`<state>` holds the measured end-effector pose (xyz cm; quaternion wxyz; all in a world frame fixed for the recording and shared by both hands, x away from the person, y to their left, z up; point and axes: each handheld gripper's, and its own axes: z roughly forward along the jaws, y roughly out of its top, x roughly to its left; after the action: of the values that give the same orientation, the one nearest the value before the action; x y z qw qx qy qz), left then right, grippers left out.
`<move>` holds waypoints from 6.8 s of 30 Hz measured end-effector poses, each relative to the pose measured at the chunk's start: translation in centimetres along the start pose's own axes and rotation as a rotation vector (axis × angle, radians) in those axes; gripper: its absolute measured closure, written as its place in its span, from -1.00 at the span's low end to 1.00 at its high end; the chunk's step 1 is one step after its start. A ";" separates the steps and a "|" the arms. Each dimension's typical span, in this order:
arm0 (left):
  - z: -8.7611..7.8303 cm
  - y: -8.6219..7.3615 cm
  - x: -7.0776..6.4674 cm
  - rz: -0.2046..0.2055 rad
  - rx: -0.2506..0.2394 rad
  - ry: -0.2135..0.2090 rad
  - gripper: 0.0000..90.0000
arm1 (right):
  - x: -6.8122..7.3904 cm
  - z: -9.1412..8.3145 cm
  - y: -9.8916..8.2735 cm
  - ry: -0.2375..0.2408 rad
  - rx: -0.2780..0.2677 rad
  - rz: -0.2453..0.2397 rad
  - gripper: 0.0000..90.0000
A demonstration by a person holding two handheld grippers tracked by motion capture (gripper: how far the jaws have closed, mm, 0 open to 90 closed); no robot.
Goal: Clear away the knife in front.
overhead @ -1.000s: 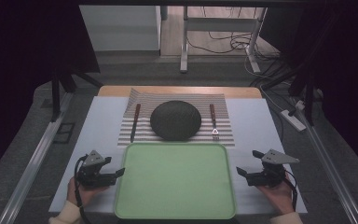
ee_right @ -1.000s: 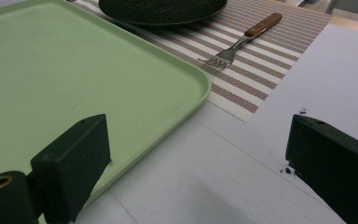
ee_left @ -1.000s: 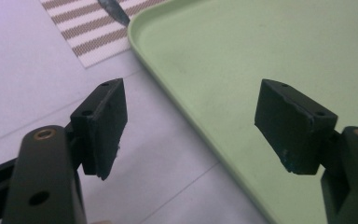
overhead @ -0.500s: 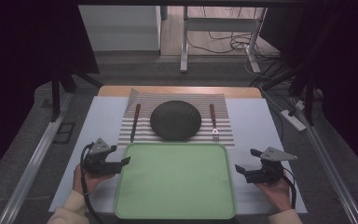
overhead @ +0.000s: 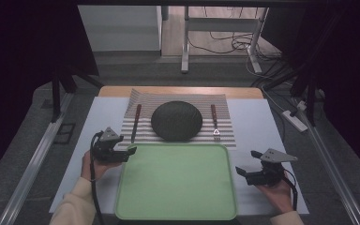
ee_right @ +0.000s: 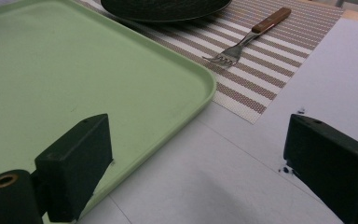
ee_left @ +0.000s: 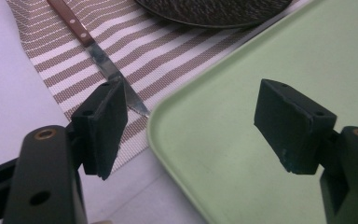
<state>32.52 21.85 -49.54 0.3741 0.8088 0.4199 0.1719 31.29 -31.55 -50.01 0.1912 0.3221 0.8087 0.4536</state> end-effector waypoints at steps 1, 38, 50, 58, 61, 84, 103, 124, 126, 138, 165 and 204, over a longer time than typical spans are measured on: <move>0.3 0.2 0.2 -0.004 0.010 -0.004 -0.40 | 0.0 0.0 0.0 0.000 0.002 0.000 -0.82; 7.0 4.5 3.5 -0.002 0.136 -0.047 0.98 | 0.0 0.2 -0.1 0.000 0.017 -0.006 -0.82; 8.5 3.0 4.5 -0.030 0.190 -0.027 0.97 | 0.1 0.2 -0.1 -0.001 0.012 -0.010 -0.82; 8.5 2.6 4.8 -0.038 0.194 -0.028 0.97 | 0.1 0.1 -0.1 -0.003 0.012 -0.010 -0.82; 8.2 2.5 5.2 -0.035 0.204 -0.005 0.97 | 0.1 0.1 -0.1 -0.005 0.013 -0.009 -0.81; 5.9 0.4 8.4 -0.099 0.206 0.041 0.97 | 0.1 0.1 -0.1 -0.008 0.023 -0.016 -0.81; 5.2 0.3 9.3 -0.114 0.185 0.065 0.97 | 0.6 -0.2 -0.3 0.002 0.020 -0.016 -0.81; 7.6 5.9 11.6 -0.086 0.119 0.099 0.97 | 0.6 -0.9 -0.9 -0.006 0.024 0.013 -0.81; 8.9 7.1 12.4 -0.072 0.138 0.114 0.97 | 0.6 -0.8 -0.9 -0.003 0.025 0.018 -0.81; 12.9 8.2 14.1 -0.073 0.215 0.139 0.97 | 0.6 -1.1 -1.3 -0.010 0.028 0.024 -0.81; 13.8 8.8 10.0 0.056 0.253 0.028 0.95 | 0.6 -1.1 -1.4 0.000 0.049 0.027 -0.82; 13.0 11.2 9.5 0.116 0.569 -0.041 -0.22 | 0.7 -0.9 -1.3 0.013 0.068 0.015 -0.82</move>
<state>51.90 19.41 -50.08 0.1299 0.9073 0.3966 0.0518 29.79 -32.14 -50.68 0.1713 0.3316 0.8224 0.4293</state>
